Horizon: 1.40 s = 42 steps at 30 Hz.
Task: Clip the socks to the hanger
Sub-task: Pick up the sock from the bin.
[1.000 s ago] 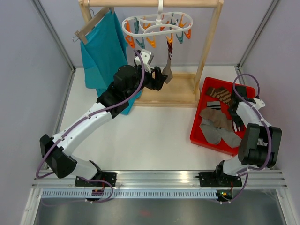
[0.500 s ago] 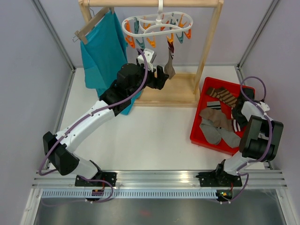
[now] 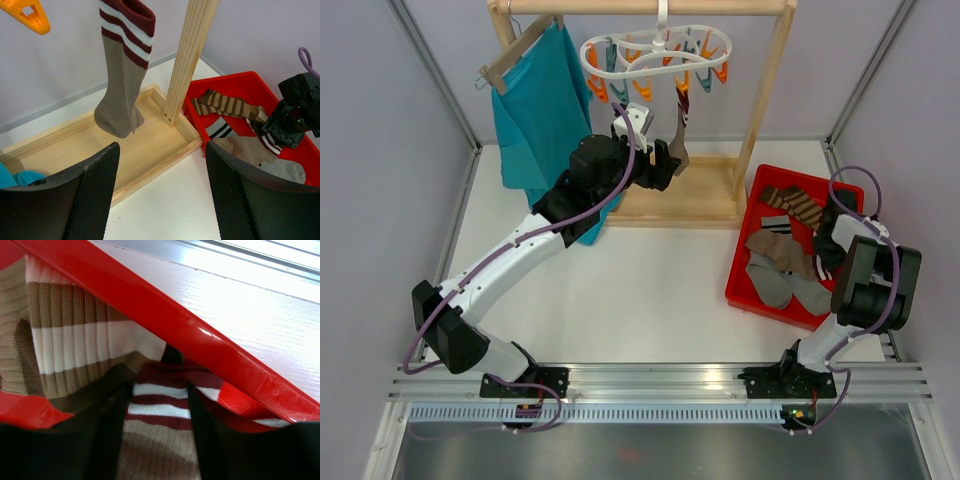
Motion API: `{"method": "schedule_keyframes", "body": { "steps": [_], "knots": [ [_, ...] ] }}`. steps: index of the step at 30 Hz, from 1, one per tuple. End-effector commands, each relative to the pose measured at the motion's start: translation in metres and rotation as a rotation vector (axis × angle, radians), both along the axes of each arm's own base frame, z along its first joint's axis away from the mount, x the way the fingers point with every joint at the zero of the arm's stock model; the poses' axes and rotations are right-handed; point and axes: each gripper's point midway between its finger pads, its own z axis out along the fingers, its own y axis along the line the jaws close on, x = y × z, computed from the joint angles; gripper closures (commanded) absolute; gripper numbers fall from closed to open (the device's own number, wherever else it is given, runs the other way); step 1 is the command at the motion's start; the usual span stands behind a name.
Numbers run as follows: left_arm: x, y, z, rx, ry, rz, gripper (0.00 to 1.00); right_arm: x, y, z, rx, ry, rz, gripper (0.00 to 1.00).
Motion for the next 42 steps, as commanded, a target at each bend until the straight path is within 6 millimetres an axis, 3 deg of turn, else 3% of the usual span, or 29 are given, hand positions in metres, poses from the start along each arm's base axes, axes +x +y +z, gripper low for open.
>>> {"method": "schedule_keyframes", "body": {
  "steps": [1, 3, 6, 11, 15, 18, 22, 29, 34, 35, 38, 39, 42],
  "knots": [
    [0.0, 0.001, 0.018, -0.033, -0.022, 0.008, 0.25, 0.012, -0.004, 0.016, -0.016, -0.064, -0.01, 0.47],
    [0.0, 0.001, 0.018, -0.032, -0.021, 0.008, 0.26, 0.011, -0.004, 0.02, -0.02, -0.066, -0.002, 0.51],
    [0.0, 0.001, 0.018, -0.034, -0.021, 0.003, 0.25, 0.01, -0.004, 0.03, -0.032, -0.084, 0.016, 0.66],
    [-0.003, 0.001, 0.017, -0.03, -0.018, -0.005, 0.26, 0.008, -0.001, 0.044, -0.036, -0.103, 0.04, 0.99],
    [-0.007, -0.003, 0.017, -0.019, -0.025, -0.045, 0.26, 0.009, 0.001, 0.069, -0.055, -0.147, 0.093, 1.0],
    [-0.019, -0.013, 0.02, -0.024, -0.046, -0.135, 0.27, 0.012, 0.001, 0.102, -0.098, -0.205, 0.132, 1.0],
    [-0.036, -0.025, 0.033, -0.071, -0.099, -0.252, 0.25, 0.025, 0.01, 0.16, -0.163, -0.305, 0.262, 1.0],
    [-0.06, -0.042, 0.059, -0.151, -0.166, -0.416, 0.23, 0.037, 0.038, 0.243, -0.231, -0.422, 0.437, 1.0],
    [-0.083, -0.054, 0.089, -0.252, -0.255, -0.559, 0.21, 0.049, 0.075, 0.298, -0.259, -0.496, 0.551, 1.0],
    [-0.084, -0.056, 0.09, -0.264, -0.264, -0.578, 0.2, 0.053, 0.092, 0.304, -0.252, -0.51, 0.595, 1.0],
    [-0.092, -0.063, 0.101, -0.305, -0.298, -0.643, 0.19, 0.06, 0.114, 0.323, -0.247, -0.547, 0.647, 1.0],
    [-0.093, -0.068, 0.096, -0.301, -0.292, -0.672, 0.19, 0.064, 0.132, 0.325, -0.23, -0.554, 0.693, 1.0],
    [-0.086, -0.073, 0.089, -0.297, -0.286, -0.668, 0.19, 0.071, 0.159, 0.344, -0.22, -0.599, 0.75, 1.0]
  ]
}}
